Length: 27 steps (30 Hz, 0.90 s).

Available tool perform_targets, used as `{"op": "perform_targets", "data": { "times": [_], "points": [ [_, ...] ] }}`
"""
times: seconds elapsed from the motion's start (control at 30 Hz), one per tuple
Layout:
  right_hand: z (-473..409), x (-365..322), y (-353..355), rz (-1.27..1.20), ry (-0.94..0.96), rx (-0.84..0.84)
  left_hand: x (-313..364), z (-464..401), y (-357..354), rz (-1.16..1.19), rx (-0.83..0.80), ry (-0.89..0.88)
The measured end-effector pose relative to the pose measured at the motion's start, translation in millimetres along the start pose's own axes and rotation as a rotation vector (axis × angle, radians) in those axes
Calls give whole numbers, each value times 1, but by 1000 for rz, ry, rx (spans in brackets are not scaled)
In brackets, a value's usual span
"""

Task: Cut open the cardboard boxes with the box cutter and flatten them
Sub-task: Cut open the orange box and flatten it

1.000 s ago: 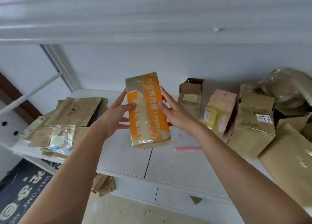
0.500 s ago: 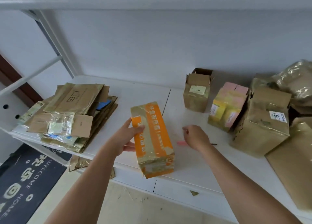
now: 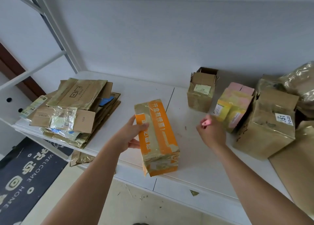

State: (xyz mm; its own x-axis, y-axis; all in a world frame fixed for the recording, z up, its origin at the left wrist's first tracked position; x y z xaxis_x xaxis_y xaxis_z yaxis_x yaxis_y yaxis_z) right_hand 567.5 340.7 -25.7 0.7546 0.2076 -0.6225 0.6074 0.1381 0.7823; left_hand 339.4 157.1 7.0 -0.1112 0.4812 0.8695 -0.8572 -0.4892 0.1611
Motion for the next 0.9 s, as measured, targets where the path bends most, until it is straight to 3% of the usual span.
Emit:
{"op": "perform_targets", "data": {
  "times": [0.1,0.27,0.5,0.9],
  "points": [
    [-5,-47,14,-361,100,15,-2,3,-5,39,-20,11],
    [8,-120,-6,-739,235,-314,-4,3,-5,88,-29,20],
    [16,-146,-39,-744,208,-281,-7,3,-5,116,-21,-3],
    [17,-151,-49,-506,428,-189,-4,6,-5,114,-2,35]
  ]
}}
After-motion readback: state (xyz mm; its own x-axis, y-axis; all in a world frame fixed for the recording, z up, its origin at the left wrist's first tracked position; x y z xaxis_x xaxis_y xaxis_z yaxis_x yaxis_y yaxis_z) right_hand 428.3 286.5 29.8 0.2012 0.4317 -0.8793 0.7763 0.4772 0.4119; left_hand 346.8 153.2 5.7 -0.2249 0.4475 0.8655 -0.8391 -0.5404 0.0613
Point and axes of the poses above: each hand's wrist, its own z-axis away from the middle knuckle, its own y-axis out of the back of the hand, x = y × z, the point moved 3 cm from there along -z, towards the middle knuckle, and after that the axes turned 7 degrees about -y, right-handed, at the moved point
